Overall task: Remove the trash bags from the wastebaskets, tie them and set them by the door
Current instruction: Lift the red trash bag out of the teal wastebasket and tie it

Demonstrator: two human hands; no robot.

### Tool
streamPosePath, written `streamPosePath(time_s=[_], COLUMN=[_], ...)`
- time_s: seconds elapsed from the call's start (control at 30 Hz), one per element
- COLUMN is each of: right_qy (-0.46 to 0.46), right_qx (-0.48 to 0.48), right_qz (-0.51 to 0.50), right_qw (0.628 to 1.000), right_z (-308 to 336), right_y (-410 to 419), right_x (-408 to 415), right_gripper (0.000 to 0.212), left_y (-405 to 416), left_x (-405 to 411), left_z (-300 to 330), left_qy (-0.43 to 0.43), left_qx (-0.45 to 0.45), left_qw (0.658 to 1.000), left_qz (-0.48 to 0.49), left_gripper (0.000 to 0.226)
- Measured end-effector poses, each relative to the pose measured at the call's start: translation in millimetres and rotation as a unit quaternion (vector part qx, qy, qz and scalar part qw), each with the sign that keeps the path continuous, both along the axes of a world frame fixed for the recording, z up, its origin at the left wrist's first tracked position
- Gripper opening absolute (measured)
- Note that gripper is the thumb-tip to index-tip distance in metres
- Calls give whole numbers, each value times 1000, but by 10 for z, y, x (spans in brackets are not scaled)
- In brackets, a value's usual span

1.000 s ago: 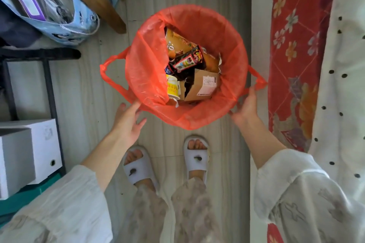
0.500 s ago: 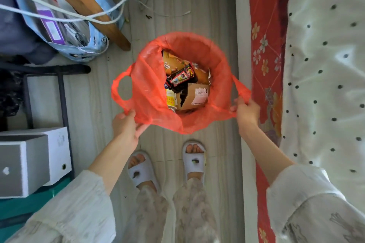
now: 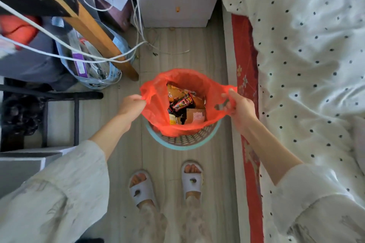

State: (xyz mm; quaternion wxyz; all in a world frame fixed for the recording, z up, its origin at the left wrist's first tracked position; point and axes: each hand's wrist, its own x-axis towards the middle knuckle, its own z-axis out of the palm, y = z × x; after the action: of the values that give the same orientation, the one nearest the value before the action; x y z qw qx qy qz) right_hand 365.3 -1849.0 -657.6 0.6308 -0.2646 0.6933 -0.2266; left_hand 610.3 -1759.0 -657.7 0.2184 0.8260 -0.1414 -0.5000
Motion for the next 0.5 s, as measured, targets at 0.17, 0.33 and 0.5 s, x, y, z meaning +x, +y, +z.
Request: streamPosePath(time_s=[0.17,0.33,0.5], right_qy=[-34,-14,-73], right_qx=[43,28,67], right_qz=[43,48,56], right_qw=[998,998,993], right_z=[125,363,629], right_y=[-33,-146,-205], right_x=[77,139,34], right_gripper=[21,16,31], left_y=[-97,-36,-130], left_x=[42,-3,-53], left_z=[144,336,821], left_qy=[57,137,161], left_qx=[-112,-59,-101], left_qw=[989,989,982], left_qz=[72,25,7], left_gripper=[11,20,15])
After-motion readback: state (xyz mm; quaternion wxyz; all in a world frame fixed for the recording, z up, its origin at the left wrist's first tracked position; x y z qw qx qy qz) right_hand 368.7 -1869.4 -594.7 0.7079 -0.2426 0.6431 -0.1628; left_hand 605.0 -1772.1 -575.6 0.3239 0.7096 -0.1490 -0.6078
